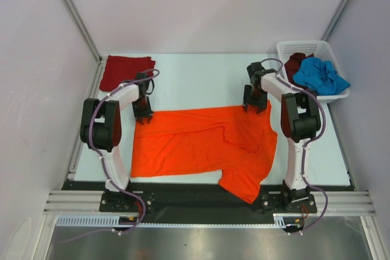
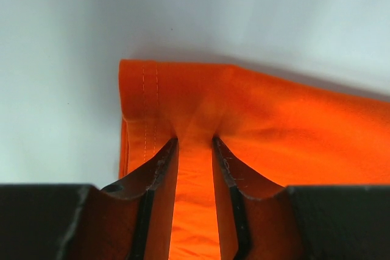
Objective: Fold and stack the t-shirts
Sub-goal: Fold the tshirt
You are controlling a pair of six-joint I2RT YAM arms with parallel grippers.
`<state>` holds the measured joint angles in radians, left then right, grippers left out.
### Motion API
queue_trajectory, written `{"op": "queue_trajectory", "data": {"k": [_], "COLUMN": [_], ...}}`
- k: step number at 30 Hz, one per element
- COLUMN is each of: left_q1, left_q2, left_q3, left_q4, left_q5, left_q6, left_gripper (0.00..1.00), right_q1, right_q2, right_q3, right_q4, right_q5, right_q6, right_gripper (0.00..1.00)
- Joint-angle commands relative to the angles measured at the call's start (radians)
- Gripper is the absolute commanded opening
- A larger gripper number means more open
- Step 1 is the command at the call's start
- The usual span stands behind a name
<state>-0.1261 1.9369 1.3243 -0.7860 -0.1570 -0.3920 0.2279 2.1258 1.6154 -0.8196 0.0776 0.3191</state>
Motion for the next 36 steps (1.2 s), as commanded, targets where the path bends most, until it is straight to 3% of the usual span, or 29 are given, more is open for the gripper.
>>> {"op": "queue_trajectory", "data": {"k": [1,6,19,23,27,32,36], "left_q1": [0.026,0.037,0.065,0.065,0.065,0.062,0.062], "left_q2": [0.062,0.122,0.316,0.26,0.096,-0.186,-0.452], "left_q3": [0.056,0.133,0.525,0.586,0.521,0.301,-0.033], "left_q4": [-0.004,-0.021,-0.081,-0.101,-0.104,-0.136,-0.119], "left_q5": [-0.023,-0.015,0.007,-0.012,-0.029,-0.038,-0.041], "left_q6": [0.004,0.011,0.061,0.042,0.024,-0.018,-0.108], "left_gripper": [0.34,0.34,0.35,0.43,0.59,0.63,0.61], "right_q1": [-0.007,-0.007,-0.012,-0.013,-0.01,0.005,0.1], "right_q2": [0.054,0.117,0.279,0.315,0.205,-0.094,-0.334], "right_q3": [0.043,0.115,0.425,0.641,0.726,0.478,0.203], "right_q4": [0.031,0.031,-0.021,-0.178,-0.268,-0.317,-0.319], "right_q5": [0.034,0.045,0.051,0.066,0.088,0.084,0.045], "right_q6": [-0.008,-0.005,-0.04,-0.035,-0.031,0.008,0.006], "right_gripper": [0.59,0.6,0.61,0.66,0.87,0.89,0.87]}}
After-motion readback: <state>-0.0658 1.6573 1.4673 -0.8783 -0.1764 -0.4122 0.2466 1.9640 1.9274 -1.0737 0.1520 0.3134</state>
